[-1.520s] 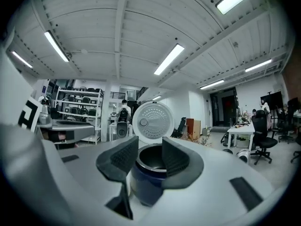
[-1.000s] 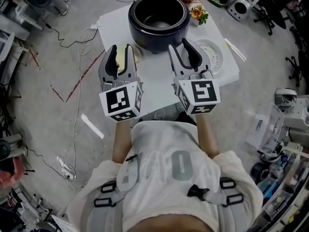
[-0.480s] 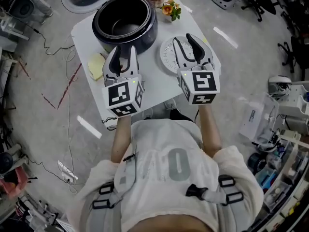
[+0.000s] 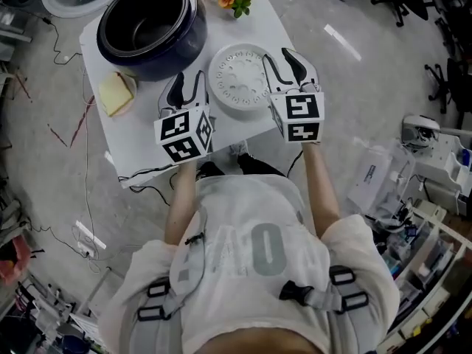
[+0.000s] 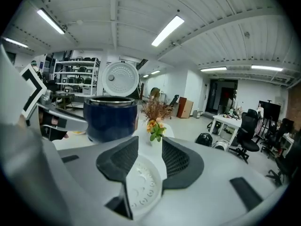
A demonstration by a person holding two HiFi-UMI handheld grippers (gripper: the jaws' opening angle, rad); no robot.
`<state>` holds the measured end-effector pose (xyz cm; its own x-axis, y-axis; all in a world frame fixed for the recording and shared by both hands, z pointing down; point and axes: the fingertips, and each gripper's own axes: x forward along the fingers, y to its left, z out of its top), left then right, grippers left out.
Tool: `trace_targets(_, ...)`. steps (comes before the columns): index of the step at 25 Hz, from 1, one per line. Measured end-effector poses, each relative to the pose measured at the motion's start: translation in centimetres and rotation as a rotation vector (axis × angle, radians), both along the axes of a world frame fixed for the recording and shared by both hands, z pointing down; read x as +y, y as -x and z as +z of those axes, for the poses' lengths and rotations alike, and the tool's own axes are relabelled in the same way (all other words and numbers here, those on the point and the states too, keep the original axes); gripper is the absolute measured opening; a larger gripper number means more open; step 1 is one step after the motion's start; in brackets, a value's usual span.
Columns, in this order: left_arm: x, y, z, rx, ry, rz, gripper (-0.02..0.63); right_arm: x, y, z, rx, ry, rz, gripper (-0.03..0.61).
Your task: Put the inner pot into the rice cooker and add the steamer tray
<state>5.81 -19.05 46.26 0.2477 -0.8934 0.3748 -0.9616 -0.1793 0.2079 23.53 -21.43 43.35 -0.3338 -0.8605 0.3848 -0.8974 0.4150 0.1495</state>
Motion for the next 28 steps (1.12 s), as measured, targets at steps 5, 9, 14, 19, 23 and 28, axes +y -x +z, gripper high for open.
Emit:
trace_targets(5, 0.1, -2.7, 4.9, 0.019, 0.114, -0.025, 0.166, -0.8, -2.1, 5.3, 0.026, 0.095, -0.026, 0.156)
trace_targets(9, 0.5, -3.4, 8.5, 0.059, 0.211, -0.060, 0.166, -1.0, -3.2, 8.8, 0.036, 0.164, -0.028, 0.160)
trace_targets(14, 0.7, -3.5, 11.4, 0.098, 0.285, -0.085, 0.166, -1.7, -4.2, 12.5, 0.048, 0.237, -0.005, 0.161)
trace_targets(19, 0.3, -3.5, 13.0, 0.112, 0.328, -0.105, 0.166, -2.4, -4.4, 14.8, 0.053, 0.288, 0.007, 0.161)
trace_targets(23, 0.0, -3.5, 14.0, 0.106, 0.351, -0.107, 0.164, -2.7, -4.5, 16.2, 0.065, 0.316, 0.016, 0.161)
trace_targets(28, -0.2, -3.2, 14.6, 0.104, 0.364, -0.116, 0.163, -3.0, -4.6, 17.1, 0.072, 0.342, 0.020, 0.158)
